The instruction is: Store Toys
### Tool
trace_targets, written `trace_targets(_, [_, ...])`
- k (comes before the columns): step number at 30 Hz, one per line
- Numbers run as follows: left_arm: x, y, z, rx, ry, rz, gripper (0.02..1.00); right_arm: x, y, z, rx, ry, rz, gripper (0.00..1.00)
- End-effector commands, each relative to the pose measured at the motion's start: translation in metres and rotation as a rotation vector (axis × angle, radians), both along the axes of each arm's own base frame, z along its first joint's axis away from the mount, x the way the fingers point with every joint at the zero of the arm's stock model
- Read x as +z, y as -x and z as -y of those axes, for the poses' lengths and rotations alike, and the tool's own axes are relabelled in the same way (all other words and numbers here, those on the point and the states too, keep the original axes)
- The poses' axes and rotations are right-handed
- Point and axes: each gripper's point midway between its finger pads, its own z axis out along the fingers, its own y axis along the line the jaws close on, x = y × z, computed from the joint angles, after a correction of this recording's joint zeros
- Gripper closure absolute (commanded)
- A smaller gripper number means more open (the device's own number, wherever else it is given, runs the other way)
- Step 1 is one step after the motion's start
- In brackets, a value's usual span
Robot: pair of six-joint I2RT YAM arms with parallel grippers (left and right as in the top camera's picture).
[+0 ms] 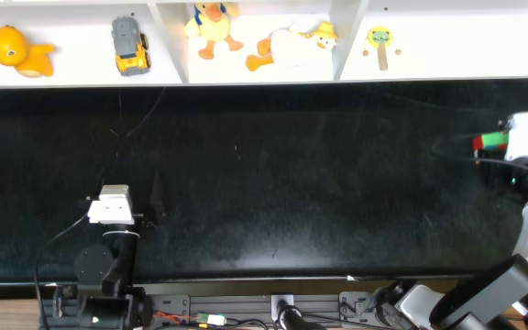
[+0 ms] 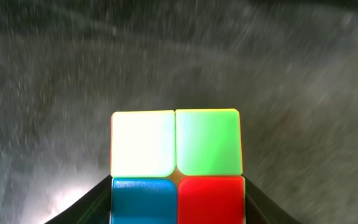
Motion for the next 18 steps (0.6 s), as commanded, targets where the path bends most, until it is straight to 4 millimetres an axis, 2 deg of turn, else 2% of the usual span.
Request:
trace_targets(1, [0.001, 0.000, 0.002, -0.013, -0.018, 0.006, 0.020, 0.055, -0.034, 0.001, 0.014, 0.060, 0.111, 0.544])
trace_targets(4, [0.001, 0.000, 0.002, -0.014, -0.018, 0.006, 0.020, 0.068, -0.053, 0.001, 0.019, 0.054, 0.132, 0.544])
trace_targets(8, [0.001, 0.000, 0.002, -0.014, -0.018, 0.006, 0.020, 0.075, -0.075, -0.001, 0.019, 0.034, 0.131, 0.549])
trace_targets(18, [0.001, 0.000, 0.002, -0.014, -0.018, 0.006, 0.020, 0.064, -0.132, 0.005, 0.019, -0.009, 0.108, 0.549])
